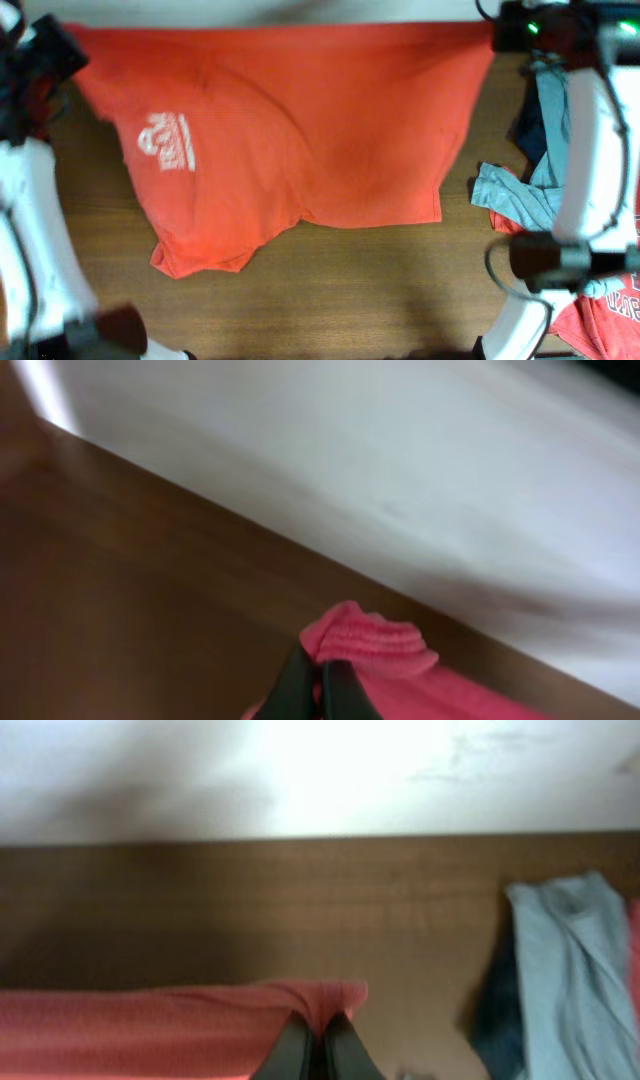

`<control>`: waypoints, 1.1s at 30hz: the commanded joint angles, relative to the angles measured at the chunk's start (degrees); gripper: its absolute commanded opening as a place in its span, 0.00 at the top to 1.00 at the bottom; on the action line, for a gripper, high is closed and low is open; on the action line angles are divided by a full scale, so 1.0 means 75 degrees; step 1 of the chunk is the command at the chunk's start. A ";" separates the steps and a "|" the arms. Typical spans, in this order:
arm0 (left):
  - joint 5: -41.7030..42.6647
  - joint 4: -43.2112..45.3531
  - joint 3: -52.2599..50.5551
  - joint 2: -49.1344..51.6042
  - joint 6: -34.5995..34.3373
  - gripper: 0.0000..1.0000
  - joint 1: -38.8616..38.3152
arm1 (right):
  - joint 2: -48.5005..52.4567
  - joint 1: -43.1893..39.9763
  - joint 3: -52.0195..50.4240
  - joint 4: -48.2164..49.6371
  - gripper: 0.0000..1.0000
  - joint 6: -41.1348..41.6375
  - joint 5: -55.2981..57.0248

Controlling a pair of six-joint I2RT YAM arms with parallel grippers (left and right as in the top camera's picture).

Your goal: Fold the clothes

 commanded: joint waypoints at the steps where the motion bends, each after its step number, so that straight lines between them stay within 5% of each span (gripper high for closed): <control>1: 0.0554 0.0656 0.0542 0.0568 0.0076 1.00 0.0291 | -0.0009 -0.0090 0.0079 0.0866 0.96 0.0385 0.0277; 9: 0.0708 0.0070 0.3246 0.0618 0.0574 1.00 0.0755 | -0.0259 -0.0093 0.0909 0.1023 0.96 0.0321 0.0391; 15: 0.0708 -0.2372 0.3762 0.0676 0.0595 1.00 0.0595 | -0.0163 -0.0079 0.0845 -0.0825 0.96 -0.0064 0.0396; 23: 0.0358 -0.5686 0.1515 0.1612 0.1145 1.00 -0.0125 | 0.0539 -0.0076 0.0157 -0.3232 0.96 -0.0679 0.0370; 33: 0.0364 -0.5278 -0.2498 0.1836 0.1845 1.00 -0.0341 | 0.0536 -0.0079 -0.3858 -0.3162 0.96 -0.0854 0.0306</control>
